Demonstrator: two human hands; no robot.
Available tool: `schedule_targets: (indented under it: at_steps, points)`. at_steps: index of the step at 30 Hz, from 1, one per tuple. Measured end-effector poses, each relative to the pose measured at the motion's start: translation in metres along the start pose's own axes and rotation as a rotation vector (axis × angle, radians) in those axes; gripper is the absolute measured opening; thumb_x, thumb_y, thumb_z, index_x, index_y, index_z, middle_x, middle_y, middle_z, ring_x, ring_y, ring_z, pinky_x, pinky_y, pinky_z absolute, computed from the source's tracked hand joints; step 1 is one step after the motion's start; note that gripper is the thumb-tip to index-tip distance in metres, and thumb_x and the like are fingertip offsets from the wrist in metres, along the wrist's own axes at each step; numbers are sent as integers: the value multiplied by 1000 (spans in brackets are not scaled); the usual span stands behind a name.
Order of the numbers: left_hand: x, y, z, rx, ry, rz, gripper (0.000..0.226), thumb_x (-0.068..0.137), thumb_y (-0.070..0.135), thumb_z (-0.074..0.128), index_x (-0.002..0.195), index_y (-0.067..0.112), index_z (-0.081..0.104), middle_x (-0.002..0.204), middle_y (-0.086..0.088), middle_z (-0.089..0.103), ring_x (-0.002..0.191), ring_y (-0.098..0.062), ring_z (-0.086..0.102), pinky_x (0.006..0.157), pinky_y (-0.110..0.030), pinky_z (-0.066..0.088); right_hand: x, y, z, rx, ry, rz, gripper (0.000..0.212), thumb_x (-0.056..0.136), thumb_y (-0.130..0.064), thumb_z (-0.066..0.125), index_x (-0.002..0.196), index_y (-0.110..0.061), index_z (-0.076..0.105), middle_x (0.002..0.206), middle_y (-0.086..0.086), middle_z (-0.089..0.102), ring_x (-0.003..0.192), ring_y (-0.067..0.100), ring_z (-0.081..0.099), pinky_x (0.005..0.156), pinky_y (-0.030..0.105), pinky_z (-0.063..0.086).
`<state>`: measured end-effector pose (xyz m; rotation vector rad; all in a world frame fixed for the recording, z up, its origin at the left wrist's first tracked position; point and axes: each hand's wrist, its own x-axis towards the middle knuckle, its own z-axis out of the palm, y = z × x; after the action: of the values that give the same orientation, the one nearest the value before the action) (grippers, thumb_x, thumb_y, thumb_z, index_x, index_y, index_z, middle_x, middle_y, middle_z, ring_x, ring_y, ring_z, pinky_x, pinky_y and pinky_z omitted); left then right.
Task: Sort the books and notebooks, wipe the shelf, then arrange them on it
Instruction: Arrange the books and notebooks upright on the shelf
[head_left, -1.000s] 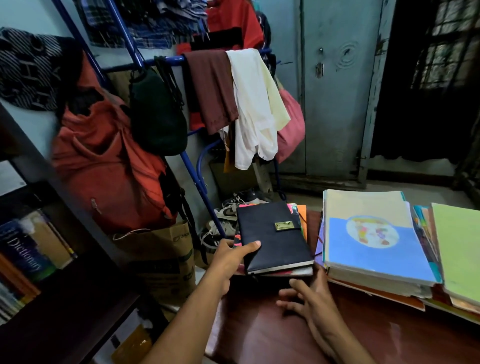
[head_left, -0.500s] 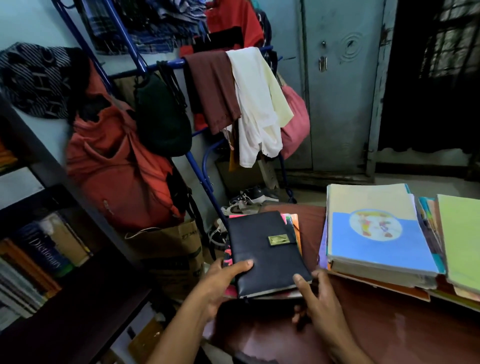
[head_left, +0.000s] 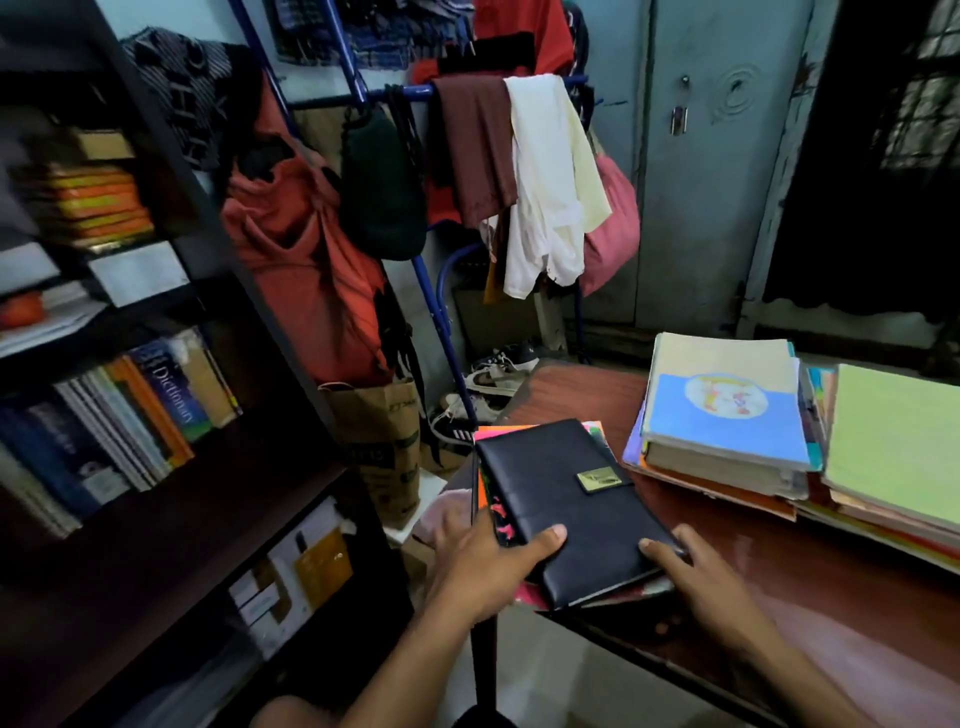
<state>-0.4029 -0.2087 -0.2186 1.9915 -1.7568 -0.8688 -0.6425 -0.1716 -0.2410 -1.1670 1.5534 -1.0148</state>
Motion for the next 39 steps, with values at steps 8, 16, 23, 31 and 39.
schedule_targets:
  at_steps: [8,16,23,31,39]
  points:
    - [-11,26,13,-64,-3,-10,119,47,99,49,135,20,52,139,-5,51,133,-27,47,109,-44,43,-4,-5,-25,216,-153,124,36,97,-36,60,109,-2,63,104,22,70,80,35,69,65,46,58]
    - [12,31,17,-583,-63,-77,88,45,59,96,118,28,58,109,11,75,101,-12,72,94,-40,58,16,-21,-19,66,-190,125,39,88,-51,70,120,-30,61,109,-2,76,90,26,76,71,56,62]
    - [24,33,20,-440,12,-114,103,40,87,75,122,27,63,119,8,71,109,-17,68,99,-40,54,19,-27,-15,-41,-252,128,39,89,-49,70,120,-25,61,109,-1,75,91,22,75,65,42,62]
    - [16,25,6,70,52,12,117,50,103,47,139,27,45,135,-4,61,126,-29,56,101,-46,49,32,-41,-3,124,-249,9,30,94,-28,68,121,-15,69,110,1,77,103,19,74,96,38,55]
    - [16,15,2,-778,-162,-133,72,55,62,93,111,21,75,101,3,79,96,-19,75,97,-43,57,17,-26,2,15,-165,10,24,90,-30,75,109,-17,68,99,-4,78,92,15,75,90,38,57]
